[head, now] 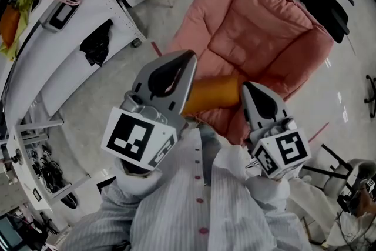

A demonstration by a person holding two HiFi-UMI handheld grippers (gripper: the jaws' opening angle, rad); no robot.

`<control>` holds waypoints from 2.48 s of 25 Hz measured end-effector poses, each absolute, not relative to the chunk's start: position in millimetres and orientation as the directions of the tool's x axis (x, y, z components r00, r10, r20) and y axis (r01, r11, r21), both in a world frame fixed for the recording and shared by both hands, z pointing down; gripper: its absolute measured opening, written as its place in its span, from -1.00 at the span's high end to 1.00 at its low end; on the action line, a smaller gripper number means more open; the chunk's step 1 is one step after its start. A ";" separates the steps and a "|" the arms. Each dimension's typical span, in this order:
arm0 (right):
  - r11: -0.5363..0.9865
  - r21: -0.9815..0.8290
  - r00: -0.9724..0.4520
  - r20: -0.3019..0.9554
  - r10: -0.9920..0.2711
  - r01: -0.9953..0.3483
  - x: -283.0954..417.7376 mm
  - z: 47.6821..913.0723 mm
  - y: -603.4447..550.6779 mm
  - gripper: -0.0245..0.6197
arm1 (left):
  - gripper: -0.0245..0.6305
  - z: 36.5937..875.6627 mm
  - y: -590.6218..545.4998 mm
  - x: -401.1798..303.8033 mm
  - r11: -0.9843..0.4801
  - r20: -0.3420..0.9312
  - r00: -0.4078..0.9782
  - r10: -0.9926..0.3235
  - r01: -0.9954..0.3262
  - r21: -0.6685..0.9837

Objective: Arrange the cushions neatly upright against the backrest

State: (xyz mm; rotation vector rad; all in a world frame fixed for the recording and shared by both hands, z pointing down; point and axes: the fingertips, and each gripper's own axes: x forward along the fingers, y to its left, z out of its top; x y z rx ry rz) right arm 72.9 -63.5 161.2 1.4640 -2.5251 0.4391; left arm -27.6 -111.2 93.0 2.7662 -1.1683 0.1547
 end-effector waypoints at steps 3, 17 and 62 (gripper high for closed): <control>0.454 -0.147 -0.477 0.318 -0.820 -0.879 71.8 161.3 -76.6 0.88 | 0.89 98.0 -126.1 -30.5 -0.700 0.153 0.705 -0.692 -0.708 0.096; 0.382 -0.152 -0.407 0.456 -0.791 -0.912 91.5 236.0 -118.3 0.88 | 0.89 191.5 -158.1 -45.1 -0.661 0.328 0.682 -0.653 -0.725 0.193; 0.145 -0.320 -0.351 0.836 -0.421 -0.936 162.6 655.5 -126.4 0.48 | 0.46 629.6 -114.3 -120.2 -0.115 0.817 0.382 -0.432 -0.922 0.370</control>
